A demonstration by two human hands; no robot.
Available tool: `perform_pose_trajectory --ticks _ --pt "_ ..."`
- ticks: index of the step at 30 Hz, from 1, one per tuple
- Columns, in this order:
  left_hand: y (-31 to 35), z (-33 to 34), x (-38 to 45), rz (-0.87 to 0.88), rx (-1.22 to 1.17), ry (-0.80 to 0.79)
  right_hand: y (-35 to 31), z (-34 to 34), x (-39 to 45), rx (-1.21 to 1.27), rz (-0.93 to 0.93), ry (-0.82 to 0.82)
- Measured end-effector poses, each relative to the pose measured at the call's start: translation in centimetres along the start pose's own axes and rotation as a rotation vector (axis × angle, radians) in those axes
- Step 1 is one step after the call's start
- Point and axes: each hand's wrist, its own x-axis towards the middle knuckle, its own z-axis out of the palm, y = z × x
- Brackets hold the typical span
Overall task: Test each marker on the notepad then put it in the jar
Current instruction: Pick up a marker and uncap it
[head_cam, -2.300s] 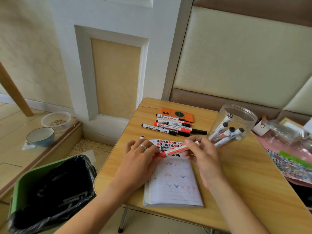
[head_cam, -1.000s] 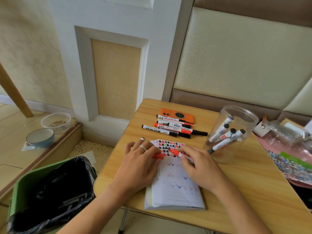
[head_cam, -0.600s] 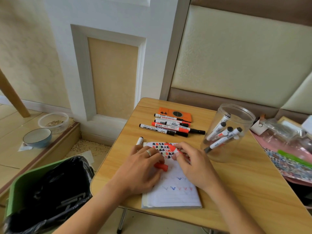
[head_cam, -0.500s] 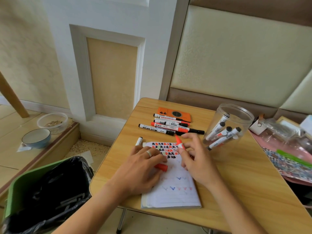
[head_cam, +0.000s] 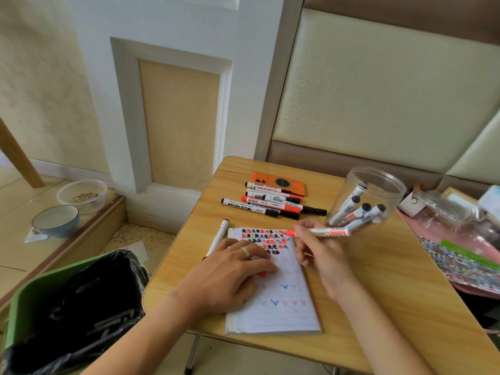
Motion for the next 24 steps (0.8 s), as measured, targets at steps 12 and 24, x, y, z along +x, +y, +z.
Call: perform_pose_trajectory --ticks 12,24 --pt "0.2 -0.2 0.1 0.001 0.02 -0.041 0.7 0.7 0.3 -0.188 0.019 0.064" --pt "0.2 -0.4 -0.1 -0.01 0.002 -0.051 1.7 0.6 0.8 -0.388 -0.033 0.094"
